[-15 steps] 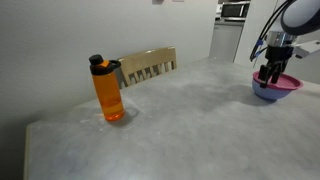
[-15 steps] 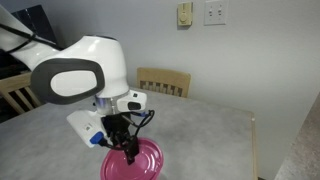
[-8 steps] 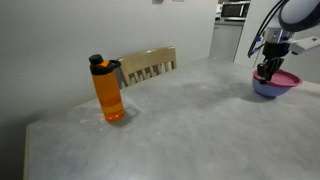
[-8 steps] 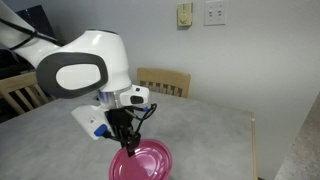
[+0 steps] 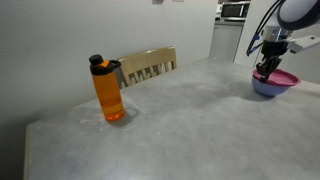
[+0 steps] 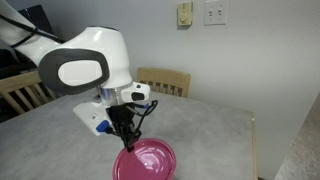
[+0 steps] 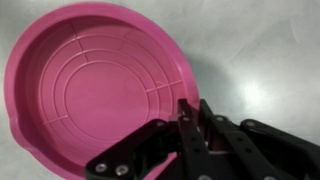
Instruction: Pick the pink plate and place it on the table
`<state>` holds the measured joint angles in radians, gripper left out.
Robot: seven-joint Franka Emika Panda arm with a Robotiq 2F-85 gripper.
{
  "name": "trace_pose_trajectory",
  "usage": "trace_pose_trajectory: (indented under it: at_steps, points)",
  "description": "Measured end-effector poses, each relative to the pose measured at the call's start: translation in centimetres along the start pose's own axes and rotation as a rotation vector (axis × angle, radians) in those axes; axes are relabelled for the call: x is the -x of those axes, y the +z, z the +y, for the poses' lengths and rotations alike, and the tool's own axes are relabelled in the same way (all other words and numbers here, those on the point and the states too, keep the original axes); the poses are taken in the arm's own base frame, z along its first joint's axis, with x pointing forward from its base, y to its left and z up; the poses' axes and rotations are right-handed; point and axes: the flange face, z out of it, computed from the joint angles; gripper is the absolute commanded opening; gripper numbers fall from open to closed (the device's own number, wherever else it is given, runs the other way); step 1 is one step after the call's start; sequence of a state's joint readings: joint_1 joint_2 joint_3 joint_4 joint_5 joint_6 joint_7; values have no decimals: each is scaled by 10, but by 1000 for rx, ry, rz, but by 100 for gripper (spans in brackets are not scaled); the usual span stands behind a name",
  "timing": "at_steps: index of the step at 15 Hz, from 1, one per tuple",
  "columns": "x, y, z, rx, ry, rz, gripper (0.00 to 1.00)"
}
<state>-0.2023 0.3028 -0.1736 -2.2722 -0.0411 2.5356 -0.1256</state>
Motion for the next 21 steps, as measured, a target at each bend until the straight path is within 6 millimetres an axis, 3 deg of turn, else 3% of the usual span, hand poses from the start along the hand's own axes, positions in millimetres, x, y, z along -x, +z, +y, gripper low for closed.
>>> trace_pose_trajectory:
  at_steps: [6, 11, 15, 21]
  points:
    - [-7, -8, -10, 1, -21, 4, 3]
    - [-16, -22, -34, 34, -107, 11, 3]
    - [-27, -44, -68, 72, -219, 31, 3]
    - [-43, -76, -150, 79, -415, 78, 3]
